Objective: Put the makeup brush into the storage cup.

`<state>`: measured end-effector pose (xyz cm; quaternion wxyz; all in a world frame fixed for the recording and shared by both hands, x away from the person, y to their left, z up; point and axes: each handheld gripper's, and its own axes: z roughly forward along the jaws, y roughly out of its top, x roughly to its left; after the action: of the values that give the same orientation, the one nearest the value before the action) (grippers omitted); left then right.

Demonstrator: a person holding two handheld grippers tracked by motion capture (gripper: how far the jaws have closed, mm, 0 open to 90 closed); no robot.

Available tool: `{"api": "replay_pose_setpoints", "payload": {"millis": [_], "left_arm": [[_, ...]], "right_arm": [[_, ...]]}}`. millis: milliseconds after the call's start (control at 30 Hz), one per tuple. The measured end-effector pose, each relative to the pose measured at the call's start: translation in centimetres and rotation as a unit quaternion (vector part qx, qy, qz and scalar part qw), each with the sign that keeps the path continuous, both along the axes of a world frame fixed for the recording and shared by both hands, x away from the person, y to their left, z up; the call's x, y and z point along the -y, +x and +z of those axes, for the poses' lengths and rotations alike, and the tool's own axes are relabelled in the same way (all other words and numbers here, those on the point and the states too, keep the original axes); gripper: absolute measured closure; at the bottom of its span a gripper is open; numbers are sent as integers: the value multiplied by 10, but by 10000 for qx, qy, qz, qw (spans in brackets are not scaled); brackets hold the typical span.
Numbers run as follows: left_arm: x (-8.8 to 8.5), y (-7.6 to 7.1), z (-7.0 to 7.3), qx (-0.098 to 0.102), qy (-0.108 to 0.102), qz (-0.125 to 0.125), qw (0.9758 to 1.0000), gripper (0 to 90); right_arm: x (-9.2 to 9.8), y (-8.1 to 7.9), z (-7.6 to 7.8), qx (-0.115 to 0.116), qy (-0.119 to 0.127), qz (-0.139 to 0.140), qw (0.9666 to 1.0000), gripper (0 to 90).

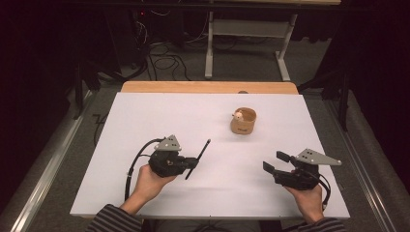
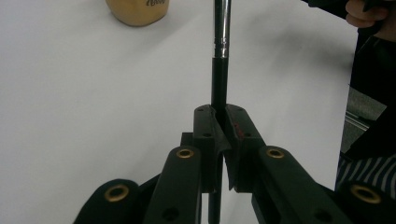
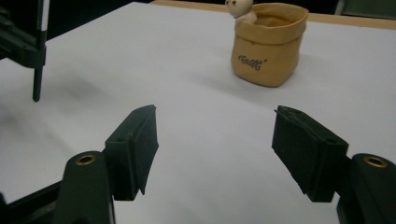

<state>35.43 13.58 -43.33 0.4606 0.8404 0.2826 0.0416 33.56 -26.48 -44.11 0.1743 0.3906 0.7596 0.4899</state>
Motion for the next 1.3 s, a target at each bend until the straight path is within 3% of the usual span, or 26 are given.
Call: {"api": "replay_pose_setpoints", "payload": {"millis": [167, 400, 533, 800, 1300], "left_arm": [[2, -1, -1, 36, 9, -75, 10000, 838], [3, 0, -2, 22, -77, -156, 9998, 838], [5, 0, -2, 13, -86, -176, 9998, 837], [9, 0, -4, -9, -31, -297, 9996, 838], [12, 0, -4, 10, -20, -262, 9997, 838]], "right_arm": [[-10, 0, 1, -136, -138, 244, 9995, 330], [-24, 1, 8, -102, -154, 572, 9982, 310], [-31, 4, 10, -164, -30, 561, 9983, 312], [-47, 4, 13, -162, -98, 642, 9978, 333], [-73, 12, 20, -69, 119, 960, 9953, 468]]}}
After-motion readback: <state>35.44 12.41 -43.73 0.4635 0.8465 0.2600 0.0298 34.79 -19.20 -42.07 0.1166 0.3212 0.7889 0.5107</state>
